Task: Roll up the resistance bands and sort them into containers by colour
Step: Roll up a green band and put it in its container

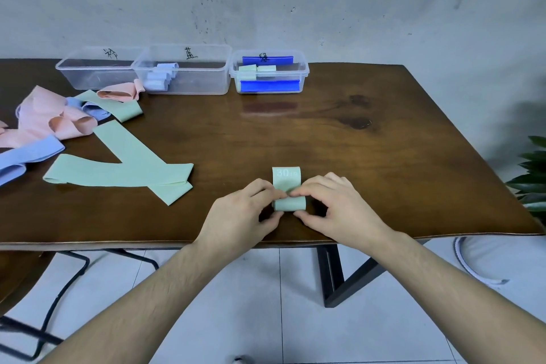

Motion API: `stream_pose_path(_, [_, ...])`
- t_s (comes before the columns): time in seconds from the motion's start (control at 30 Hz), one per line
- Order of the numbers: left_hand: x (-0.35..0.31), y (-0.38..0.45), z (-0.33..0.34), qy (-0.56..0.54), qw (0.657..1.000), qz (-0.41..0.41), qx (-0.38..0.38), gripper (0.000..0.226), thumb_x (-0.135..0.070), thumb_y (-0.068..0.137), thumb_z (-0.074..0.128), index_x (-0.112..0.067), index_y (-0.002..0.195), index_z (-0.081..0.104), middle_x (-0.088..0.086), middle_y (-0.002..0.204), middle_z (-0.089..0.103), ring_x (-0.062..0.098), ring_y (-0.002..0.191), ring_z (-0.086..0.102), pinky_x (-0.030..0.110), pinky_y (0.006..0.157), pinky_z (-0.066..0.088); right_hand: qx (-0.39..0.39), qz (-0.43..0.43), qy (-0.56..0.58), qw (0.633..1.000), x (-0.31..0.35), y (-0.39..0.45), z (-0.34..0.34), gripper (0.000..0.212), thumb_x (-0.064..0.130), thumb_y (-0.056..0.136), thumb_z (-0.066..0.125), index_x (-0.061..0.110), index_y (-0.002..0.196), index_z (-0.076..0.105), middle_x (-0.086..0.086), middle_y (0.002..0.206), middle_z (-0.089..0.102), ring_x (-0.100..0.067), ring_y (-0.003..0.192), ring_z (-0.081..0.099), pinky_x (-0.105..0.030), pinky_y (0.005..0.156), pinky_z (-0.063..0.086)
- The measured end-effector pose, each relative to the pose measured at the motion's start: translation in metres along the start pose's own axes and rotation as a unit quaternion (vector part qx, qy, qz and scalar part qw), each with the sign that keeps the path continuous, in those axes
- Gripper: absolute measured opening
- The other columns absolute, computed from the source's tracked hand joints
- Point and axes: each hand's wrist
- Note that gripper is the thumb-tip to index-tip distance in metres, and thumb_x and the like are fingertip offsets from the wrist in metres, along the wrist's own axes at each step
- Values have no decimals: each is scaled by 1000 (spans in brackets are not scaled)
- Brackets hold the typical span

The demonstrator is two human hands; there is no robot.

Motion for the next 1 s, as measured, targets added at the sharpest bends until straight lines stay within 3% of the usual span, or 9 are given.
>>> stream_pose_path(0.17, [0, 3, 0, 2, 1000, -12, 13, 30, -38, 87, 68, -28, 115, 68, -18, 110, 54, 4, 56, 43, 15, 46, 37, -37, -7, -37, 999, -1, -1, 3, 33, 38, 88, 71, 34, 120, 69, 21, 116, 57, -7, 102, 45, -33, 87, 42])
stream_pose_path(0.27, [1, 3, 1, 3, 1000, -23, 19, 32, -40, 90, 64, -27, 119, 67, -20, 112, 51, 6, 57, 45, 11, 48, 33, -22, -8, -29, 999, -1, 0, 3, 35, 38, 89, 68, 34, 124, 66, 21, 115, 56, -5, 100, 44, -30, 89, 41])
stream_pose_path(0.53, [-1, 6, -1, 3, 999, -39, 20, 29, -39, 90, 65, -30, 117, 63, -19, 114, 52, 10, 54, 47, 21, 46, 43, -35, 9, -17, 999, -5, 8, 2, 27, 41, 88, 69, 32, 114, 70, 19, 111, 61, -7, 99, 47, -35, 90, 43])
stream_pose_path(0.7, [-1, 9, -2, 5, 998, -46, 31, 30, -39, 90, 66, -28, 118, 65, -17, 131, 43, 10, 52, 45, 16, 49, 41, -41, 3, -61, 997, -2, 11, -2, 27, 43, 90, 66, 33, 114, 72, 18, 130, 55, -13, 114, 43, -33, 92, 38])
stream_pose_path(0.9, [-1, 12, -2, -2, 998, -44, 35, 28, -38, 89, 66, -29, 115, 62, -19, 141, 45, 8, 54, 44, 16, 50, 40, -9, 12, -29, 999, -2, 12, 0, 30, 43, 92, 62, 34, 120, 69, 21, 125, 60, -8, 113, 44, -34, 96, 38])
stream_pose_path(1.0, [0, 13, -2, -1, 998, -51, 39, 27, -40, 89, 65, -31, 114, 60, -21, 147, 39, 8, 56, 45, 20, 53, 44, -28, 3, -61, 998, -3, 14, -2, 26, 44, 89, 65, 37, 113, 71, 15, 142, 50, -13, 127, 36, -34, 102, 27])
Point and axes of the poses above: each hand's wrist, its own y-axis towards the middle knuckle, its own z-axis out of the palm, x = y × z
